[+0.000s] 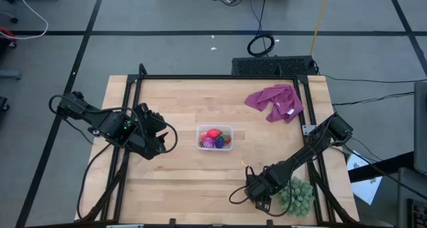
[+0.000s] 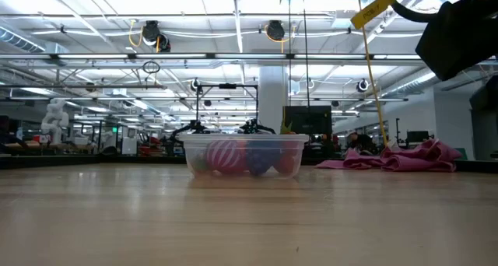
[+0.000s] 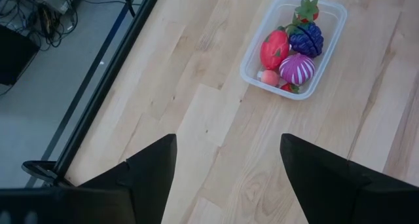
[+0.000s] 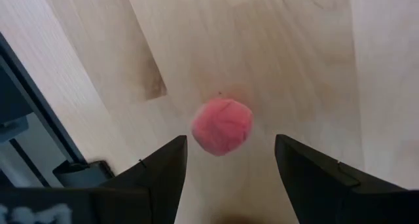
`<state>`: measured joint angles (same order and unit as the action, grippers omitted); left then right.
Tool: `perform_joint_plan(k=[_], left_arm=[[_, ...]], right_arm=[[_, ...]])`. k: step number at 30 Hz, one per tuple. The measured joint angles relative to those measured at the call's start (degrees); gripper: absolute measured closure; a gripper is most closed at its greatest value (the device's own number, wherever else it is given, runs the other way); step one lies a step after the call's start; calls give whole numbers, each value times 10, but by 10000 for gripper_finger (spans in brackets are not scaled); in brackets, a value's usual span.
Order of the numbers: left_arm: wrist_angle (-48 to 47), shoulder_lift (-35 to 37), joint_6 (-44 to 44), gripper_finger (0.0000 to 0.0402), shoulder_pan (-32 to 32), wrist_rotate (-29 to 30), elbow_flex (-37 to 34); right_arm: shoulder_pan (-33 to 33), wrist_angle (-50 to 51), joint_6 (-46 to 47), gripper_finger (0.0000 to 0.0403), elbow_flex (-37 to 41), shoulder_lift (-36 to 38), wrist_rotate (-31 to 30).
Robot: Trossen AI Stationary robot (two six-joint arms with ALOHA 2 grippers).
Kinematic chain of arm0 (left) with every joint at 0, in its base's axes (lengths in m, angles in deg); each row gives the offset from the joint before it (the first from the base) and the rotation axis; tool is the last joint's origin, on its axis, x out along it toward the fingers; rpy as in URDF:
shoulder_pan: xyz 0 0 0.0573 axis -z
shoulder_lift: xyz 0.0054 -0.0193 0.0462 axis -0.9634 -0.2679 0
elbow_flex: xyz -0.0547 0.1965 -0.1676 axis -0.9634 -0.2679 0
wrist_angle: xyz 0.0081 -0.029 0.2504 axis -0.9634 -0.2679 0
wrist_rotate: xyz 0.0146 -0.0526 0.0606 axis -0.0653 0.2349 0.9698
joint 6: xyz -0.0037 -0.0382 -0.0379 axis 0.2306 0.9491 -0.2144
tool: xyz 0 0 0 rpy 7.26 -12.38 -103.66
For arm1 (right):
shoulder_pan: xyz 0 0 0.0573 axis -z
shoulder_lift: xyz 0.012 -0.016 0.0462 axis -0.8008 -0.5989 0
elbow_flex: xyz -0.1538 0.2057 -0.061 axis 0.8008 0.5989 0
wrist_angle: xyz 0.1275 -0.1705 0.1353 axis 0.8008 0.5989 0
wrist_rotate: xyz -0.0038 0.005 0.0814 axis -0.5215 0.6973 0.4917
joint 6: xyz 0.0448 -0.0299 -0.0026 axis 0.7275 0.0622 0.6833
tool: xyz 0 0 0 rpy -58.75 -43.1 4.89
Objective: Pick and placing Produce into tupperware
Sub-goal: Put the pink peach into the transparent container
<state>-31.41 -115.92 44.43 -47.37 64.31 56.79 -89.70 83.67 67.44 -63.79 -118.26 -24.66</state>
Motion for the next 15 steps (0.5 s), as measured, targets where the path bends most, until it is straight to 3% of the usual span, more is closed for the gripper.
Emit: perform_joint_plan(k=[15], left_arm=[[4, 0, 0, 128, 0, 0, 0]], right_arm=[[13, -22, -13, 179, 6, 0, 0]])
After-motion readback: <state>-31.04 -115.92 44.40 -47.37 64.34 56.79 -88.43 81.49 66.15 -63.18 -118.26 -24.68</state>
